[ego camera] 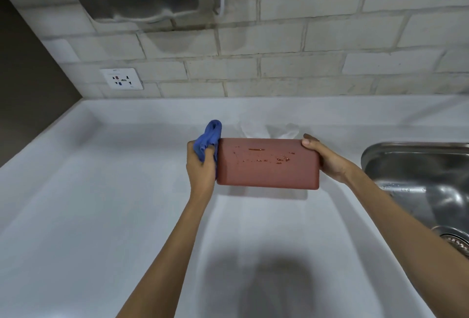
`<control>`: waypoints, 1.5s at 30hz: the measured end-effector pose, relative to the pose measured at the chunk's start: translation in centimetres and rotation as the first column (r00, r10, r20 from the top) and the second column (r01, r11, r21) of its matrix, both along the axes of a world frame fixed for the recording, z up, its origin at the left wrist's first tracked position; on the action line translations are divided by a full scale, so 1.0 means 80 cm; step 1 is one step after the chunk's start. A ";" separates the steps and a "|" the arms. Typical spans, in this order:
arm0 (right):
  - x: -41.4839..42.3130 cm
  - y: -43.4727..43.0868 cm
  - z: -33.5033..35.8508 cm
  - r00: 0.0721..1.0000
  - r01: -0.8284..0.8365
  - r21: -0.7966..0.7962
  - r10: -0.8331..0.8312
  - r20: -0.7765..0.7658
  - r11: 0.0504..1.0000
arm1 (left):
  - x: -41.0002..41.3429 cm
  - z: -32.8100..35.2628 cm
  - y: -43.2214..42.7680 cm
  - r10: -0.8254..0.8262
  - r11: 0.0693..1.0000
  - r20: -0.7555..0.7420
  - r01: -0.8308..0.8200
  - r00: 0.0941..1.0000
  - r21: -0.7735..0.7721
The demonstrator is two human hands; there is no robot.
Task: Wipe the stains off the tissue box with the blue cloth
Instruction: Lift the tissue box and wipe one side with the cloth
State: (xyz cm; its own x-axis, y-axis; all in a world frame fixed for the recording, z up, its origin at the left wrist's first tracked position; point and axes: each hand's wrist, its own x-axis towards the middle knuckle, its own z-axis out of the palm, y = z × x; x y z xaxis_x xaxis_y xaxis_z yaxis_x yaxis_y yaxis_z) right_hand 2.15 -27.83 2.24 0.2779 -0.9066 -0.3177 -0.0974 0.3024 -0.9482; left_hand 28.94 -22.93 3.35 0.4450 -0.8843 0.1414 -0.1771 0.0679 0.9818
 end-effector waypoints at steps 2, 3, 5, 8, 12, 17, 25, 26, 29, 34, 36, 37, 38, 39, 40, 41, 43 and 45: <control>0.002 0.000 0.000 1.000 0.009 -0.023 -0.009 0.008 1.000 | 0.002 -0.005 0.012 -0.071 0.996 -0.051 0.068 0.996 -0.062; 0.003 -0.001 -0.001 1.000 0.013 -0.031 -0.012 0.010 0.999 | 0.003 -0.006 0.014 -0.091 0.994 -0.091 0.085 0.992 -0.074; 0.004 -0.001 -0.001 1.000 0.020 -0.051 -0.019 0.005 0.999 | 0.006 -0.002 0.009 -0.096 0.995 -0.156 0.092 0.983 -0.036; 0.007 0.000 -0.001 1.000 0.011 -0.068 -0.011 0.006 0.998 | 0.000 0.011 -0.006 0.044 0.999 -0.102 -0.047 0.994 -0.022; 0.008 0.002 -0.002 0.999 0.031 -0.063 -0.032 -0.011 0.998 | -0.030 0.020 -0.024 0.094 0.995 0.145 -0.099 0.985 0.024; 0.012 0.004 -0.004 0.998 0.060 -0.069 -0.058 0.030 0.996 | -0.038 0.006 -0.023 0.052 0.980 0.391 -0.123 0.919 0.158; 0.009 0.003 -0.009 0.996 0.087 -0.073 -0.086 0.014 0.994 | -0.024 -0.045 0.042 0.004 0.998 0.479 -0.030 0.878 0.047; 0.009 0.003 -0.007 0.996 0.085 -0.070 -0.084 0.015 0.994 | -0.020 -0.041 0.037 0.000 0.998 0.503 -0.029 0.864 0.051; 0.008 0.002 -0.005 0.997 0.073 -0.064 -0.073 0.005 0.995 | -0.024 -0.010 0.004 0.036 0.998 0.586 -0.061 0.809 0.022; 0.007 0.000 -0.008 0.996 0.091 -0.066 -0.092 -0.004 0.994 | -0.046 0.003 -0.009 0.058 0.995 0.724 -0.099 0.687 0.014; 0.007 -0.001 -0.007 0.995 0.103 -0.062 -0.104 -0.005 0.993 | -0.044 -0.014 0.013 0.027 0.998 0.796 -0.058 0.604 0.011; 0.008 -0.002 -0.007 0.995 0.102 -0.061 -0.103 -0.007 0.993 | -0.041 -0.024 0.026 0.018 0.999 0.828 -0.035 0.560 0.001; 0.007 -0.002 -0.007 0.995 0.096 -0.059 -0.097 -0.013 0.994 | -0.036 -0.032 0.037 0.014 1.000 0.854 -0.010 0.520 -0.011; 0.007 -0.002 -0.006 0.996 0.084 -0.057 -0.086 -0.024 0.995 | -0.030 -0.037 0.044 0.013 1.000 0.874 0.016 0.486 -0.023; 0.006 -0.002 -0.007 0.997 0.071 -0.056 -0.073 -0.033 0.996 | -0.025 -0.039 0.044 0.014 0.999 0.886 0.038 0.463 -0.036; 0.005 -0.002 -0.007 0.997 0.062 -0.057 -0.064 -0.038 0.996 | -0.021 -0.037 0.039 0.018 0.998 0.891 0.051 0.453 -0.046; 0.004 -0.002 -0.005 0.998 0.054 -0.054 -0.056 -0.043 0.997 | -0.022 -0.023 0.022 0.031 0.997 0.887 0.046 0.461 -0.060; 0.005 -0.002 -0.003 0.998 0.050 -0.051 -0.052 -0.042 0.997 | -0.032 -0.005 0.005 0.048 0.997 0.884 0.025 0.465 -0.068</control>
State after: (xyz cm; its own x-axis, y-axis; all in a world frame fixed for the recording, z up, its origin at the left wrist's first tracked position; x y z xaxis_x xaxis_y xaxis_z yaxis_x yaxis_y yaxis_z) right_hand 2.54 -28.01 2.01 0.2174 -0.9342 -0.2829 -0.1247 0.2609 -0.9573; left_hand 26.40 -22.50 2.93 0.0592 -0.8530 0.5185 -0.9496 0.1121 0.2928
